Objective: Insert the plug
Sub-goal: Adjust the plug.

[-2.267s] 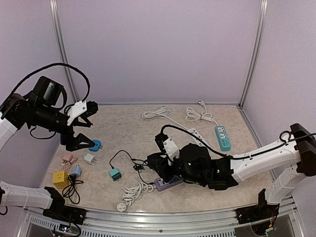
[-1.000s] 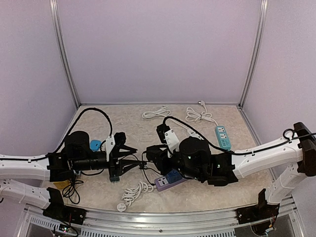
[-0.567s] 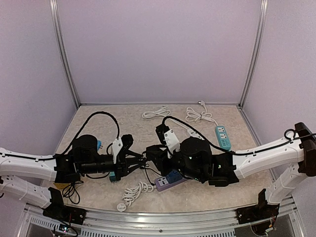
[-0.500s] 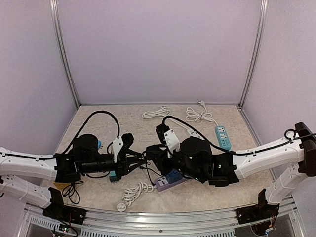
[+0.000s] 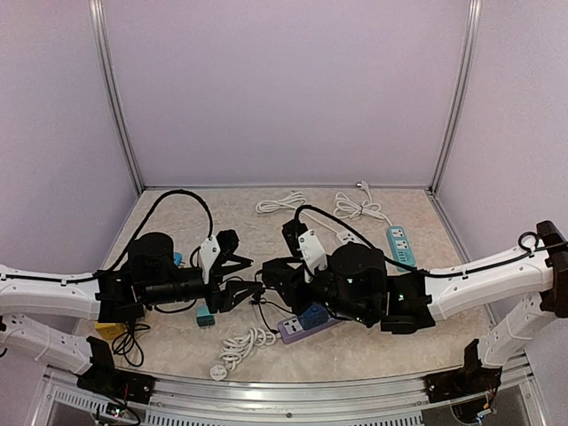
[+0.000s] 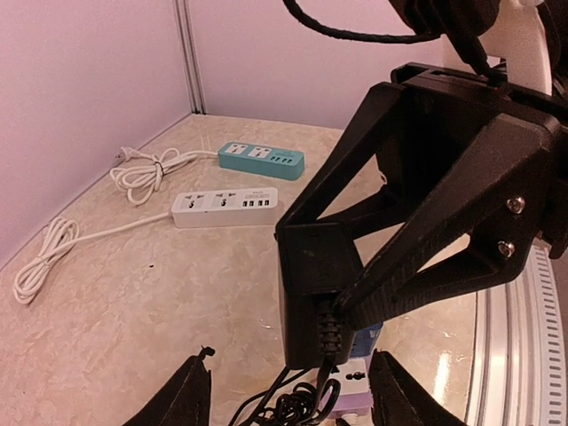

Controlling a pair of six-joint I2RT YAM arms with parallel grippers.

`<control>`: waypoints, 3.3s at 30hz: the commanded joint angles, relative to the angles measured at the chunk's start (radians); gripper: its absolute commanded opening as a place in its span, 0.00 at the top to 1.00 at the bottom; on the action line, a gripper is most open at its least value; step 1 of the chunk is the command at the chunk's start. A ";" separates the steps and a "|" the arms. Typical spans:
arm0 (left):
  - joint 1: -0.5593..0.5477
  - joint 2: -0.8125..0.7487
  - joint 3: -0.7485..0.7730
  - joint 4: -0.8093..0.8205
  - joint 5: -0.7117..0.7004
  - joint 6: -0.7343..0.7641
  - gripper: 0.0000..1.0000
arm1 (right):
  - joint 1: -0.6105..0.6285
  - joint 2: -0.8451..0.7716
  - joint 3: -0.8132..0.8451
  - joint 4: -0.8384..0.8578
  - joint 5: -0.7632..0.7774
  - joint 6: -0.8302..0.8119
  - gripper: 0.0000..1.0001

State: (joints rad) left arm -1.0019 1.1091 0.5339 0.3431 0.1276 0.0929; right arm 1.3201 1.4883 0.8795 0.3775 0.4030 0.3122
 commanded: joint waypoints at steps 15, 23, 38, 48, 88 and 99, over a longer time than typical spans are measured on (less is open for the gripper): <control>-0.015 0.044 0.000 0.133 0.039 0.005 0.58 | 0.013 0.015 0.055 0.041 -0.044 0.015 1.00; -0.021 0.067 -0.011 0.154 0.046 0.021 0.65 | 0.014 0.023 0.070 0.069 -0.062 0.022 1.00; -0.016 0.012 -0.041 0.137 0.080 0.092 1.00 | -0.057 -0.096 0.171 -0.361 -0.323 -0.149 0.01; -0.012 -0.011 -0.058 0.143 0.184 0.098 1.00 | -0.209 -0.022 0.543 -1.061 -0.765 -0.725 0.17; -0.022 0.007 -0.059 0.159 0.168 0.095 1.00 | -0.188 0.284 0.925 -1.243 -0.799 -0.759 0.85; -0.013 -0.013 -0.088 0.175 0.149 0.113 0.33 | -0.210 0.204 0.891 -1.193 -0.812 -0.714 1.00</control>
State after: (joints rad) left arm -1.0180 1.1126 0.4751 0.4911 0.2981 0.1894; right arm 1.1229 1.7828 1.7882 -0.8825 -0.3740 -0.4614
